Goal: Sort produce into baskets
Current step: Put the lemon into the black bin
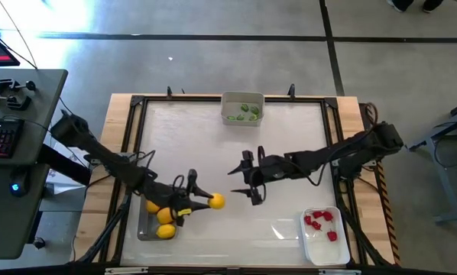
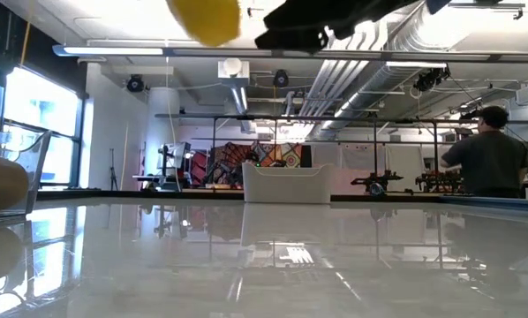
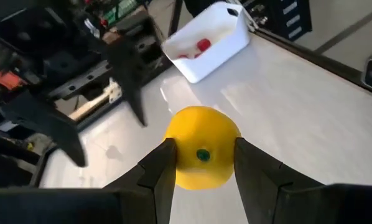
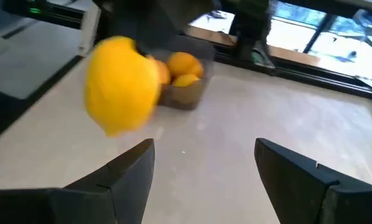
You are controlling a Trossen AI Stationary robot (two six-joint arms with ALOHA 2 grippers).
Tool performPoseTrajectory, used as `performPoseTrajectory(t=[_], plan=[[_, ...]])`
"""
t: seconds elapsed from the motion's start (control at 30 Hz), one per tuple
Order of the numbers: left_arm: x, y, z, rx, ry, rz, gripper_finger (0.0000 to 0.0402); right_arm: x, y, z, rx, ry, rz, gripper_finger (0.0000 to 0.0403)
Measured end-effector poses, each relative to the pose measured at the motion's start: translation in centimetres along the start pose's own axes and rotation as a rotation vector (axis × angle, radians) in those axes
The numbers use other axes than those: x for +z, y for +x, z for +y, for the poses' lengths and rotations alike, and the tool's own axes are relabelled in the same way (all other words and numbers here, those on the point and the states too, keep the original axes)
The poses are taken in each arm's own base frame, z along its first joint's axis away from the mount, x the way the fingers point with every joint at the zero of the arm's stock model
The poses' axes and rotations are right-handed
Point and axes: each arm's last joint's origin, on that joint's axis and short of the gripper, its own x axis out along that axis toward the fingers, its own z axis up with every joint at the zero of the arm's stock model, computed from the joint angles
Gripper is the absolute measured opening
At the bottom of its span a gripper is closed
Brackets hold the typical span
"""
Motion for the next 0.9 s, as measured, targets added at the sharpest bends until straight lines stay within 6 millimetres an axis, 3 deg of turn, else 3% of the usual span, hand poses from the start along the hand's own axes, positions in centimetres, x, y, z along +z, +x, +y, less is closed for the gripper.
performPoseTrajectory(t=[0.27,0.5,0.77,0.9], plan=[[-0.2,-3.4,-0.2,-0.107,-0.085,0.091,0.0128,-0.6,0.1,-2.4,-0.067,0.008,0.052,0.0258],[-0.3,-6.0,-0.7,-0.242,-0.214,0.150,0.0128,-1.3,0.0,-3.9,-0.211,0.021,0.106,0.0220],[1.2,-9.0,-1.1,-0.307,-0.376,0.370,0.0112,-1.6,0.0,-4.0,-0.213,0.045,0.121,0.0158],[1.0,-10.6,-2.0,-0.376,-0.511,0.523,0.0111,-1.6,0.0,-4.0,-0.210,0.041,0.125,0.0137]])
